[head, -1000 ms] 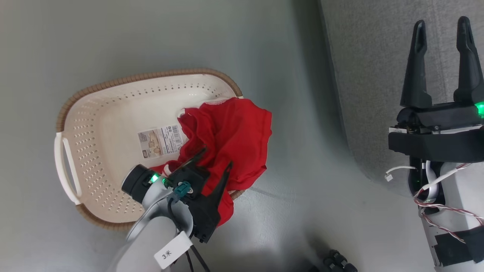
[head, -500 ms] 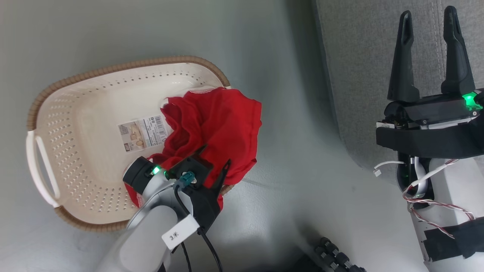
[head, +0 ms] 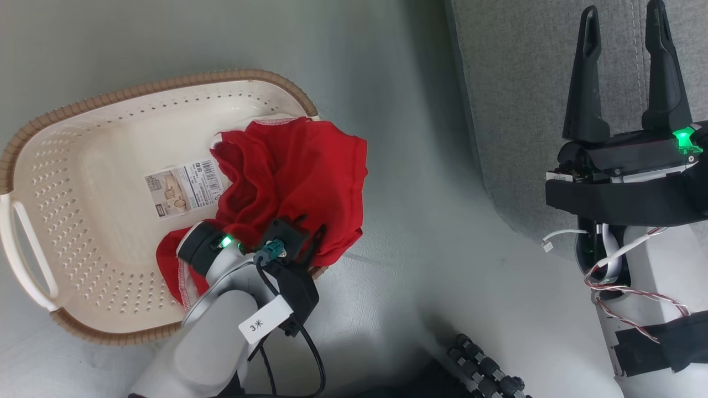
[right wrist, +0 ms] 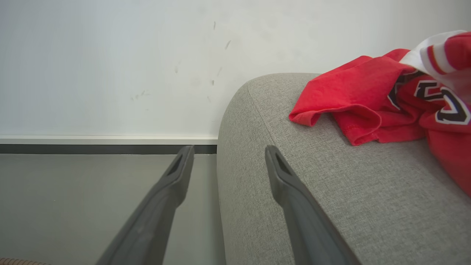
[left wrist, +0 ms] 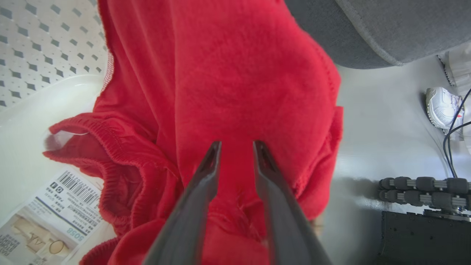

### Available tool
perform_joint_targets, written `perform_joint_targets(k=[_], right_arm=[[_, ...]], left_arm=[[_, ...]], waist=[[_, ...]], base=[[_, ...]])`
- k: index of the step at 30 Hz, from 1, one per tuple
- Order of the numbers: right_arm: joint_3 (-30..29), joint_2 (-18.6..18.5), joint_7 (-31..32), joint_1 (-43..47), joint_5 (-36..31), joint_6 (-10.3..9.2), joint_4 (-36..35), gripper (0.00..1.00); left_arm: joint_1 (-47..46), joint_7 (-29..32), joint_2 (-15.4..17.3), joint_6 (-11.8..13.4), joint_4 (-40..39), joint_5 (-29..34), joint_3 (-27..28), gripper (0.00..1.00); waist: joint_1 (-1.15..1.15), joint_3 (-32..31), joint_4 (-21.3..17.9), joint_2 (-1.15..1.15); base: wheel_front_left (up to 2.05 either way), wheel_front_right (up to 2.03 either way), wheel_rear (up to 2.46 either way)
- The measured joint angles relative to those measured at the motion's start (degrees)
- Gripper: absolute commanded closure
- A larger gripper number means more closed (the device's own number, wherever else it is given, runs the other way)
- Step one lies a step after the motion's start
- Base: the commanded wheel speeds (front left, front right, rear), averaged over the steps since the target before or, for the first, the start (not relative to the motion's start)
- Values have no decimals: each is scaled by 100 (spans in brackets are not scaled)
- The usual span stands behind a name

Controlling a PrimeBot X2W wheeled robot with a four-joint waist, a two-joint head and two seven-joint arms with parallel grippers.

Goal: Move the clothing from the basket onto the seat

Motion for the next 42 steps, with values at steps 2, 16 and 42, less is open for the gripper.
perform_joint_targets(k=[2, 16, 42], right_arm=[[0, 19, 0, -1, -2, 16, 3, 0], [-202, 32, 0, 11, -100, 42, 110, 0], [-337, -36, 0, 388, -210, 201, 565, 0]], left_arm=[[-18, -12, 11, 0, 69, -33, -57, 62], [-347, -369, 4, 0, 343, -335, -213, 100], [-524, -1103, 112, 18, 422, -1385, 1016, 0]], waist=[[0, 11, -16, 0], [0, -70, 41, -1], [0, -1024, 559, -1]], base=[[0, 0, 0], [0, 0, 0], [0, 0, 0]])
